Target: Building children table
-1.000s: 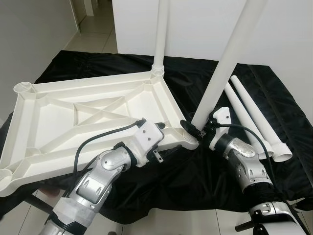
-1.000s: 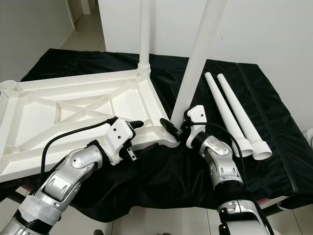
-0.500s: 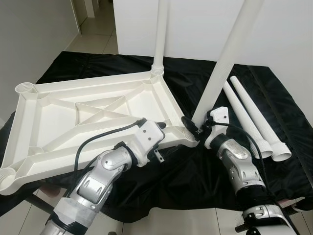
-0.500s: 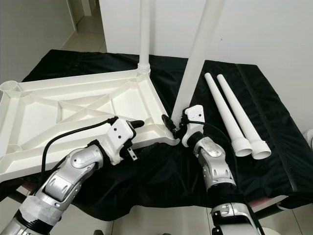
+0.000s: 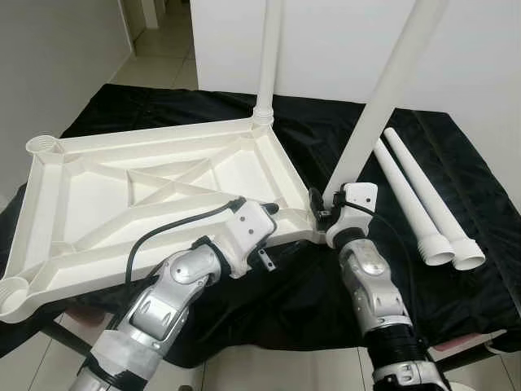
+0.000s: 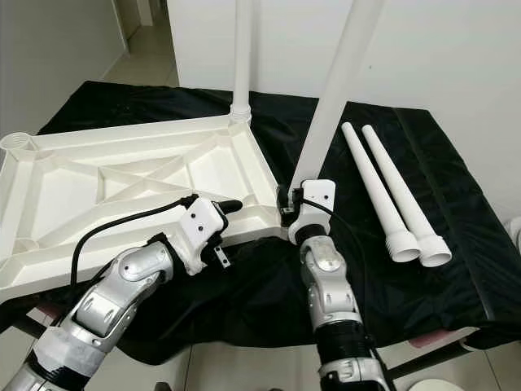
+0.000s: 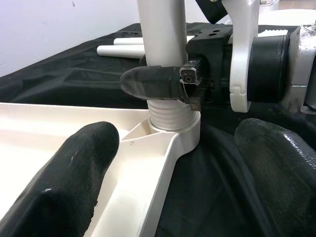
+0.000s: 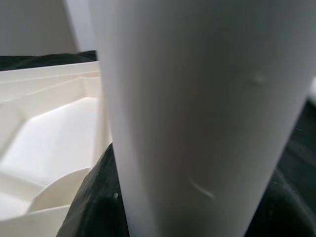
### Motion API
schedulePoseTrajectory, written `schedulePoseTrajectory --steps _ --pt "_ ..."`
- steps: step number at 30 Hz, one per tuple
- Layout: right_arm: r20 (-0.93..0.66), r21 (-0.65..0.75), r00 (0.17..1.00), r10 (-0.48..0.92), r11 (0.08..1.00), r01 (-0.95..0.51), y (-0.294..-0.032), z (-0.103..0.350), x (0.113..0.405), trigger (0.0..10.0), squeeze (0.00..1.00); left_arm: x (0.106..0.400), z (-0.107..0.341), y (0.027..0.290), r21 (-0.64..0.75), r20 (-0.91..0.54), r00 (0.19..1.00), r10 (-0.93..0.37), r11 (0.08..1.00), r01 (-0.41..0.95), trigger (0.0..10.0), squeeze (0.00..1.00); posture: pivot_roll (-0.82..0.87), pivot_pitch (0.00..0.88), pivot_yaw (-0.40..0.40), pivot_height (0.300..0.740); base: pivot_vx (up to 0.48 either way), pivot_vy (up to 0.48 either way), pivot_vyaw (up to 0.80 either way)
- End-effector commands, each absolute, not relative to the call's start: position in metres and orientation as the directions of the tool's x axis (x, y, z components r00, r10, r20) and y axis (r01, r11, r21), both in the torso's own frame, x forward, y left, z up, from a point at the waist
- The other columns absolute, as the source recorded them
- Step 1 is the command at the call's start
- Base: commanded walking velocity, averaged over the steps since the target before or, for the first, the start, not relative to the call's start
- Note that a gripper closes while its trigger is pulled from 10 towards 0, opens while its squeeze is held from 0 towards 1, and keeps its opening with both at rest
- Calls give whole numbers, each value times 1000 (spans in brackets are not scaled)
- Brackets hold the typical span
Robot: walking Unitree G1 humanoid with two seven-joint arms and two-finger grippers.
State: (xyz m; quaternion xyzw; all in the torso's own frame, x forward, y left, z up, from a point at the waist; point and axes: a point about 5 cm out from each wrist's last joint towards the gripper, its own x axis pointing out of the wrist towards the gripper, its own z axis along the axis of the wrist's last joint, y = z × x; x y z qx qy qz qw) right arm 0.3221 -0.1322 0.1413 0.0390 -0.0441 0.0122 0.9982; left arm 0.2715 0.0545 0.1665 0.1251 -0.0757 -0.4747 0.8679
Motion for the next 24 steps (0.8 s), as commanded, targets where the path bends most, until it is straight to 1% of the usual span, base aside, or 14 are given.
schedulePoseTrajectory --steps 1,2,3,6,9,11,15,16,17,24 --pt "-43 100 983 -181 978 184 -148 116 312 10000 0 269 165 53 293 -4 519 -855 495 818 10000 0 -10 65 -34 740 0 0 0" --pt "-43 100 983 -181 978 184 -148 116 312 10000 0 269 165 53 293 -4 519 -855 495 818 10000 0 -10 65 -34 740 0 0 0" --pt "-53 109 960 -275 954 279 -151 114 306 10000 0 269 165 53 294 -2 518 -855 495 818 10000 0 -7 59 -36 740 0 0 0" --pt "-52 115 951 -304 944 308 -150 116 303 10000 0 269 165 53 295 -2 518 -855 495 817 10000 0 -8 59 -35 740 0 0 0" --pt "-48 113 952 -302 945 306 -147 117 301 10000 0 270 165 54 297 -2 519 -855 495 817 10000 0 -11 56 -34 740 0 0 0" --pt "-22 156 969 -245 957 245 -140 121 301 10000 0 270 165 54 299 -3 518 -855 494 817 10000 0 -13 52 -33 740 0 0 0" --pt "2 180 976 -218 960 214 -137 125 301 10000 0 271 165 54 301 -3 518 -855 493 816 10000 0 -12 47 -34 740 0 0 0" --pt "7 188 977 -214 960 209 -136 126 300 10000 553 271 165 54 301 -2 518 -855 493 816 10000 0 -12 47 -34 740 0 0 0" --pt "29 202 980 -196 961 187 -135 129 300 10000 1000 270 166 54 302 -1 517 -856 492 816 10000 0 -11 45 -33 740 0 0 0" --pt "87 196 983 -161 970 142 -137 138 300 10000 1000 270 166 54 302 3 514 -858 491 817 10000 0 -12 47 -32 740 0 0 0"
